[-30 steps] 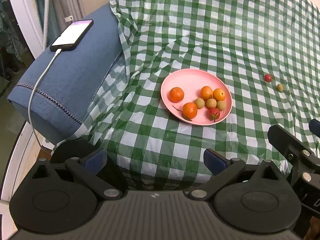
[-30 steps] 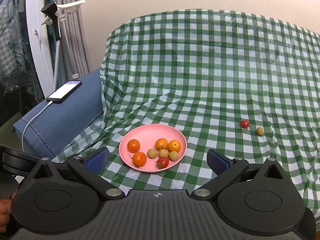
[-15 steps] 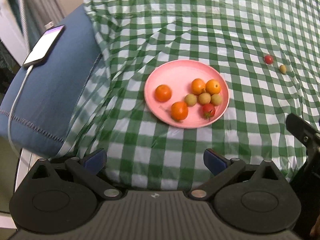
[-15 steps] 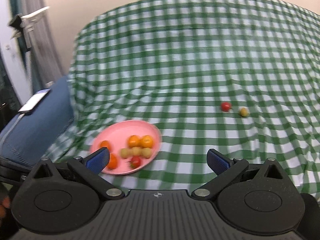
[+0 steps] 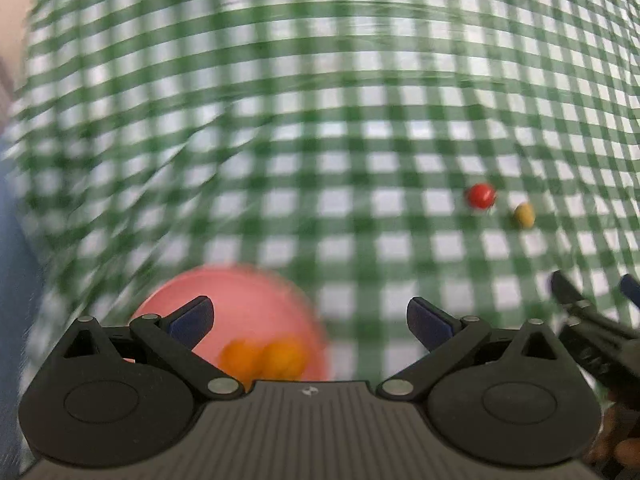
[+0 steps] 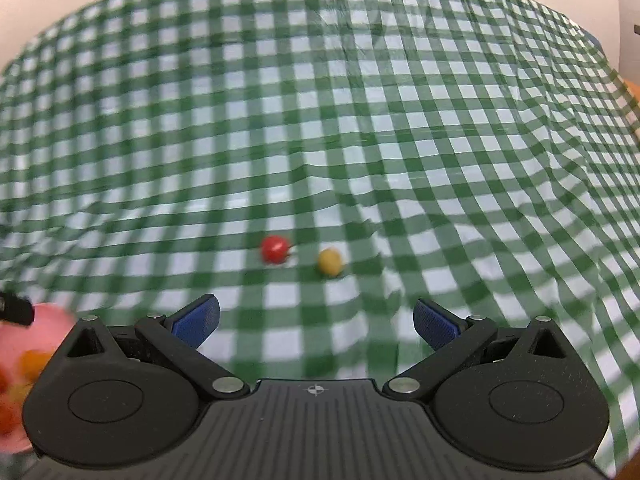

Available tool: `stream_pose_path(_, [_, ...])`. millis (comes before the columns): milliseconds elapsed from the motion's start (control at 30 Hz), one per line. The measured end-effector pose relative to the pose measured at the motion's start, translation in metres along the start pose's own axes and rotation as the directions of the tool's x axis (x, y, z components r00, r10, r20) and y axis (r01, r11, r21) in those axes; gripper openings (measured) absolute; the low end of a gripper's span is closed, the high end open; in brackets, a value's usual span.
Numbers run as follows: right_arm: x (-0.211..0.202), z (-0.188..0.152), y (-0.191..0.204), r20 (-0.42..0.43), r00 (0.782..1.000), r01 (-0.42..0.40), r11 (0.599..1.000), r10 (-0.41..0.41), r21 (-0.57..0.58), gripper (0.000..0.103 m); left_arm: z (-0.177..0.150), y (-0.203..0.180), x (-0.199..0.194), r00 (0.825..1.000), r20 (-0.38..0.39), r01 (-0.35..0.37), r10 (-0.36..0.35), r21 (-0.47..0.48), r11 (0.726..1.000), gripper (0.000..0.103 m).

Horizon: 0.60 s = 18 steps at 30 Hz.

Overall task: Organize fruits
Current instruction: 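Move both tools toward the red cherry tomato and yellow fruit on the cloth, then grasp the red cherry tomato with the left tool while the right tool grasps the yellow fruit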

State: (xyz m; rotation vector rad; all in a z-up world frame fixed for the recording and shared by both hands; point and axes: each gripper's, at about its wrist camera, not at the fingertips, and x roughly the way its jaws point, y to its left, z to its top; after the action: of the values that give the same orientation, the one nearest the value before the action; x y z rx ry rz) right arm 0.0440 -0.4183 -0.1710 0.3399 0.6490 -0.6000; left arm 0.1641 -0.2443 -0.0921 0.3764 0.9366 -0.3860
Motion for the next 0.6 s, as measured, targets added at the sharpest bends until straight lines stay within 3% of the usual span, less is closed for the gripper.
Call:
stream_pose_path(100, [0.051,0.006,-0.008,-0.029,0.999,0.015,1.000,-0.015,-0.011,0.102,0.035,-0.038,0.041,0.995,-0.013,0.100,-0.099,0.049,0.994,0.103])
stream_pose_path(267, [0.119,0.005,-0.013,-0.074,0.995,0.067,0.997,-0.069,-0.027,0.102,0.074,-0.094,0.103,0.986,-0.037,0.165,-0.161,0.144,0.976,0.103])
stream_pose_path(400, [0.139,0.001,-0.011,-0.052,0.996,0.065,0.996,-0.068,-0.055,0.102,0.084,-0.121,0.143,0.980,-0.070,0.196,-0.186,0.193,0.961,0.103])
stream_pose_path(600, [0.147,0.003,-0.004,-0.033,0.998,0.057,0.995,-0.060,-0.081,0.102,0.089,-0.129,0.171,0.976,-0.081,0.213,-0.200,0.194,0.958,0.103])
